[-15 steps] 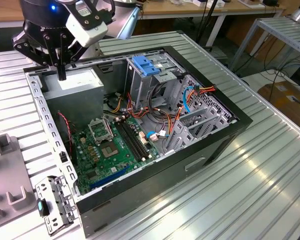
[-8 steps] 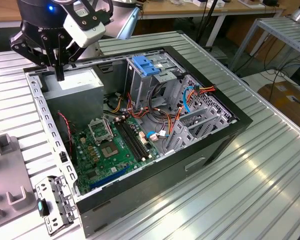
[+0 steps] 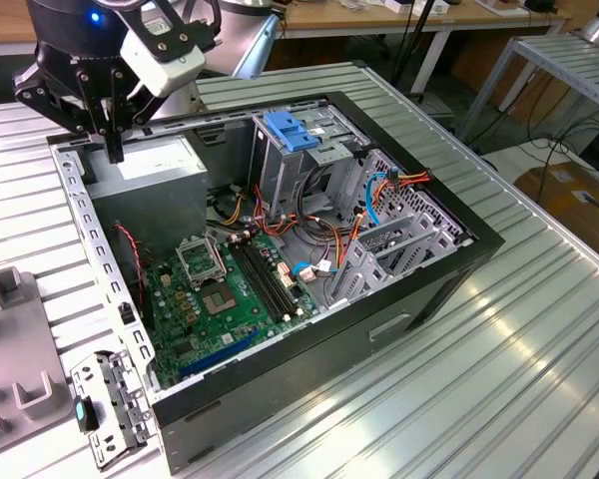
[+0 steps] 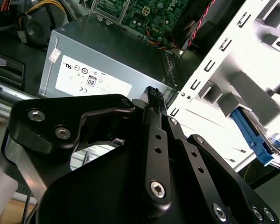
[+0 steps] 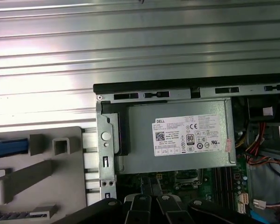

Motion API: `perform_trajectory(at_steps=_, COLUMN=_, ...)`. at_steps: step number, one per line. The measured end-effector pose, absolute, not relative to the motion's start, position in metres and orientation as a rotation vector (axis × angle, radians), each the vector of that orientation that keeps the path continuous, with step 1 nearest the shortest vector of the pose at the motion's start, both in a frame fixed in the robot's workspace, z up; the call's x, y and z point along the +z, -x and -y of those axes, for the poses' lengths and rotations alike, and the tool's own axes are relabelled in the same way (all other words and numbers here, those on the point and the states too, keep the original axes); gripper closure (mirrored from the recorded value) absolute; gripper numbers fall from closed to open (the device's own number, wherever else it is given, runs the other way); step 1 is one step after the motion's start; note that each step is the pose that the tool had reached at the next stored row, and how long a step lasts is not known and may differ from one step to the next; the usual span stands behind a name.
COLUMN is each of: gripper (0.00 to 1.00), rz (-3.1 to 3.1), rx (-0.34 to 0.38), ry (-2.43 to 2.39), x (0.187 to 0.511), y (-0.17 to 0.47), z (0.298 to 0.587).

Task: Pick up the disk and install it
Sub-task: 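Reach for the disk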

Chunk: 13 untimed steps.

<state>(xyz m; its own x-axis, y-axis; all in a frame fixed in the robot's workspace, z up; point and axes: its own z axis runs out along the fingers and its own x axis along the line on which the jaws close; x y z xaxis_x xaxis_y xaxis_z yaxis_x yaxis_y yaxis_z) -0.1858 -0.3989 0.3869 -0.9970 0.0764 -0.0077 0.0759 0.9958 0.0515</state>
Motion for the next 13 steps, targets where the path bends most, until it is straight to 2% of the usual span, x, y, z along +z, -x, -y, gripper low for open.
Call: perform_trajectory(at_steps=13, gripper=0.89, rz=-3.133, rx=0.081, ry=-0.12, x=0.3862, y=0.1922, z=0.3989)
